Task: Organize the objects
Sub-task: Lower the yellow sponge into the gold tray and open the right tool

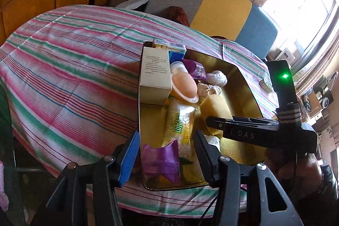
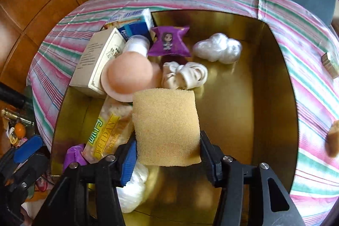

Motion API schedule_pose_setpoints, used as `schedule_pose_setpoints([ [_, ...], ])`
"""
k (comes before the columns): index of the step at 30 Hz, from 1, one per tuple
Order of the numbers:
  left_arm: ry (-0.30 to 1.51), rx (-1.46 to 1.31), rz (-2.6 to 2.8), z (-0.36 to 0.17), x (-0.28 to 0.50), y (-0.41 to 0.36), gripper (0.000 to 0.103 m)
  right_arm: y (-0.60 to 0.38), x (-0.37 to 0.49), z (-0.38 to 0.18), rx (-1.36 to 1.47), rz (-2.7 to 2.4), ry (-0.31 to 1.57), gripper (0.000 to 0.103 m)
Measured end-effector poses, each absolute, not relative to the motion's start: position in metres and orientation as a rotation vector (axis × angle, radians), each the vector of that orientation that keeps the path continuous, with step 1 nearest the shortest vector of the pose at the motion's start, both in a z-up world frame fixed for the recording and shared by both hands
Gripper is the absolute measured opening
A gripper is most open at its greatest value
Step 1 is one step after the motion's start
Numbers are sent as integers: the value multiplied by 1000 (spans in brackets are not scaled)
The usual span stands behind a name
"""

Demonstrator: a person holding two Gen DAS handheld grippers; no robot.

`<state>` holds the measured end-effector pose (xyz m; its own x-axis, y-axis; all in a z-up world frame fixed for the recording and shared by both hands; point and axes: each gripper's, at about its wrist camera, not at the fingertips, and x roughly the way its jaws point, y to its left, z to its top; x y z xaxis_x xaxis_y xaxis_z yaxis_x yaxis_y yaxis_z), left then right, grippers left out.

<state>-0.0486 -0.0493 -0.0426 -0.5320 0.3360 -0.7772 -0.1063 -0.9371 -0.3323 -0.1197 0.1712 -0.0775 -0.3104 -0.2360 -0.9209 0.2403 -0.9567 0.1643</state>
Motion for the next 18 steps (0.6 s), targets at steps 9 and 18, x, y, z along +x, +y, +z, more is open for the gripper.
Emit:
schedule_pose_setpoints([
  [9, -329, -1355, 2531, -42, -47, -46, 53, 189, -110, -64, 1526, -2325, -136, 82],
  [18, -226, -1315, 2563, -27, -44, -33, 53, 247, -85, -17, 1351, -2470, -177, 84],
])
